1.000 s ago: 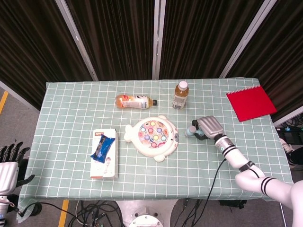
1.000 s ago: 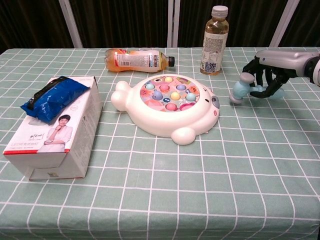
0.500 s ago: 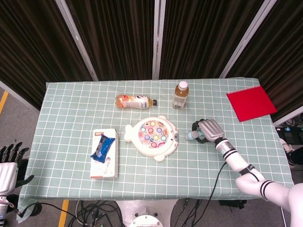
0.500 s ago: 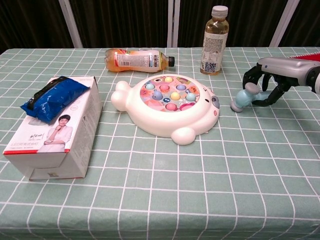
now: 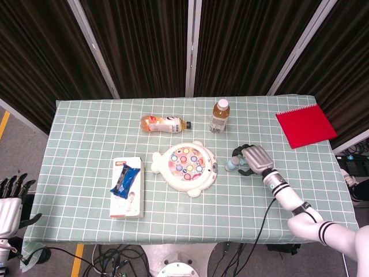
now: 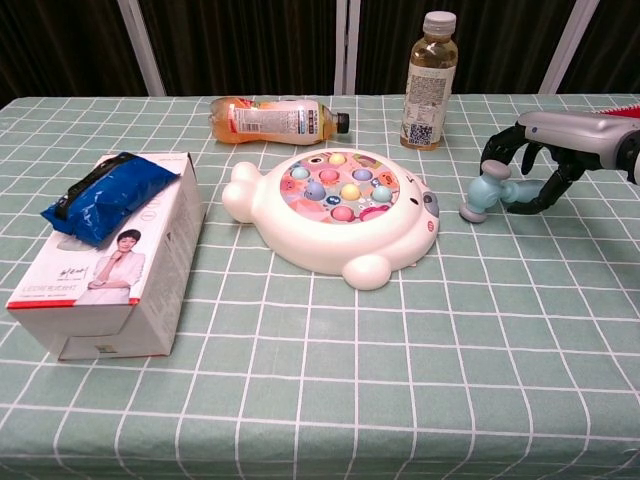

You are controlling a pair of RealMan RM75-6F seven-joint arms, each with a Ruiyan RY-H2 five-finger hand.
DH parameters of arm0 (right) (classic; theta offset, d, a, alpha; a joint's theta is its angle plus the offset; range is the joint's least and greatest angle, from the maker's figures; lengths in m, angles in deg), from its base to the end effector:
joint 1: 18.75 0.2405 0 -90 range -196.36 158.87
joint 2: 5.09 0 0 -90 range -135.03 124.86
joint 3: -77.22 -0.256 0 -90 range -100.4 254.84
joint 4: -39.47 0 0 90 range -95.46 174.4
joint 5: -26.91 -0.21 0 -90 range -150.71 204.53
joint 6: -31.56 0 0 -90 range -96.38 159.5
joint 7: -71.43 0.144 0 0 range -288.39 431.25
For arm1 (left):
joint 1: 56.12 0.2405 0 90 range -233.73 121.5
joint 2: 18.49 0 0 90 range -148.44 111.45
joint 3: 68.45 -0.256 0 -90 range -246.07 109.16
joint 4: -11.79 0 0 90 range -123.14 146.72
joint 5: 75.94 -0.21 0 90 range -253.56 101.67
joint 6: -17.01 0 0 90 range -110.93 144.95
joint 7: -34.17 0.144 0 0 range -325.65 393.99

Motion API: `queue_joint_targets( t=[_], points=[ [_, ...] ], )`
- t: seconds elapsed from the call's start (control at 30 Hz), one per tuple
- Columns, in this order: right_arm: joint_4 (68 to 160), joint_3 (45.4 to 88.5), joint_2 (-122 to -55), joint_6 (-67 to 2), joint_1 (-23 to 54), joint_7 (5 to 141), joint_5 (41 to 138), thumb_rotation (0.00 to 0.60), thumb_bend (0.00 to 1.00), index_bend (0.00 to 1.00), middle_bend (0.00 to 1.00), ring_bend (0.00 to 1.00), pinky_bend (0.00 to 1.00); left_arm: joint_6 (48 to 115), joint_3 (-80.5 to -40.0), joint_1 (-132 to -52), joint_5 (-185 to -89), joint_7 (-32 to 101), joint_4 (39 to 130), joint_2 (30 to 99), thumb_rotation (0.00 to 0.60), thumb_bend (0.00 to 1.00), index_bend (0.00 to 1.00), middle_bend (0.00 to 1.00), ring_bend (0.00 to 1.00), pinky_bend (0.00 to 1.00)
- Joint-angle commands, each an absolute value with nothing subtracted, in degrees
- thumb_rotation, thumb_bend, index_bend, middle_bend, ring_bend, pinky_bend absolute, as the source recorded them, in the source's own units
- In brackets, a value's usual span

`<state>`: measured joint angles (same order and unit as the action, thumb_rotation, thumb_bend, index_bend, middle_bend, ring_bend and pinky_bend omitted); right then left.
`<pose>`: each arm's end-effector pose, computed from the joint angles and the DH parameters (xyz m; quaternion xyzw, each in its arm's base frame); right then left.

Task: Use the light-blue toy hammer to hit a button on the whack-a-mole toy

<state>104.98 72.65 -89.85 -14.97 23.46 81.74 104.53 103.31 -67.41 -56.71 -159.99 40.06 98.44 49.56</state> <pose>-0.2332 -0.3782 0.0156 0.7461 -0.4176 0.3289 0.4009 -0.3421 0.1504 0.1467 -0.5955 -0.3797 -0.3164 0.6334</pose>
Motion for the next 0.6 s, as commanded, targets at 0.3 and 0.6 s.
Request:
queue_joint_targets(
  t=[0.3, 0.6],
  points=[
    [118.28, 72.69, -80.53, -36.37, 11.24, 72.59, 105.22, 0.600, 0.18, 0.23, 0.24, 0.11, 0.18, 103.89, -66.75, -57.04, -160.26, 39.38, 97.70, 50.17, 0.600, 0.00, 0.17, 0.07, 0.00, 0.00],
    [134.35, 78.08, -69.29, -54.57, -3.54, 69.48, 110.07, 0.600, 0.18, 0.16, 0.16, 0.05, 0.12, 106.34, -65.95, -57.16, -161.77, 39.72, 97.15, 51.12, 0.600, 0.00, 0.15, 0.07, 0.00, 0.00]
  ],
)
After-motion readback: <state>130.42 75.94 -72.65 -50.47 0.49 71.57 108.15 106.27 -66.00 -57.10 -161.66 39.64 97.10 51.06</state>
